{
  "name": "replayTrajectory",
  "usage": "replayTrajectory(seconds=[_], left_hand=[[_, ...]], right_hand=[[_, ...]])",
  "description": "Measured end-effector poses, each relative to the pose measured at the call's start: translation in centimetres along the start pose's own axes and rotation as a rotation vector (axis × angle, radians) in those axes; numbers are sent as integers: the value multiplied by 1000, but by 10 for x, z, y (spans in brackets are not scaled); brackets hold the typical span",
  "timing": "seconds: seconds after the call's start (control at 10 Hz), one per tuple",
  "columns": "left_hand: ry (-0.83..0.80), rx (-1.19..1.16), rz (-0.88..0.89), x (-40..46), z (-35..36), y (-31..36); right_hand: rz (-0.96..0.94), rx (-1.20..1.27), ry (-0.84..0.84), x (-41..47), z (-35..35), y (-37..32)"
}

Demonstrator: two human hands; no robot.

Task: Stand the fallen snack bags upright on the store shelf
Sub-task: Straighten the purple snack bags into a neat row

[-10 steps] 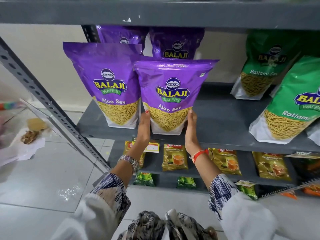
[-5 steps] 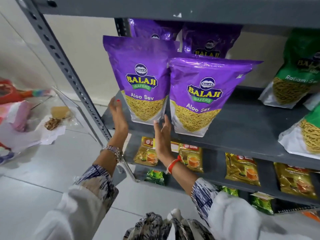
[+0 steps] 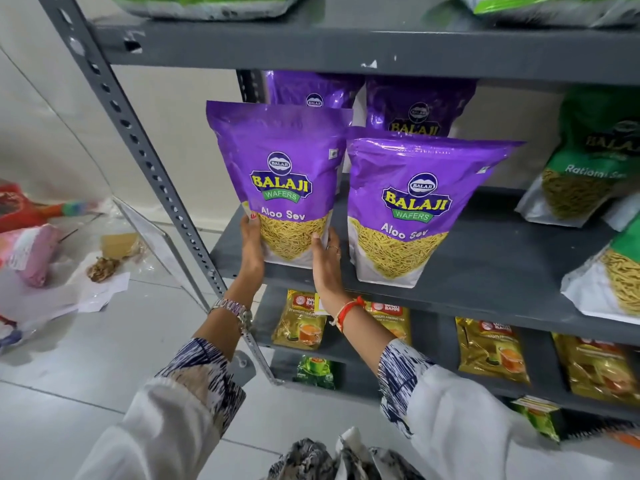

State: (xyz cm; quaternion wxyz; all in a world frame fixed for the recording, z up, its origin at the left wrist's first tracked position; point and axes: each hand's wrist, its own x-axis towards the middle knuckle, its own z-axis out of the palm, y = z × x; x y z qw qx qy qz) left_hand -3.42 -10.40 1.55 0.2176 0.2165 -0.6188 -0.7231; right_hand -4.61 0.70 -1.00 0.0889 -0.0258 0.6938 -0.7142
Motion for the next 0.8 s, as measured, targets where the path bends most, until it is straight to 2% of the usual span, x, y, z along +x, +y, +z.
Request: replayTrajectory(seconds=[0.6, 0.7, 0.8], left_hand=[[-87, -1, 30, -13, -12, 2], [6, -1, 70, -18, -6, 9], [192, 2, 126, -35, 5, 11]], right_hand=[[31, 56, -21, -11, -2, 0], [25, 37, -48, -18, -7, -13], [-14, -24, -66, -37, -19, -17]])
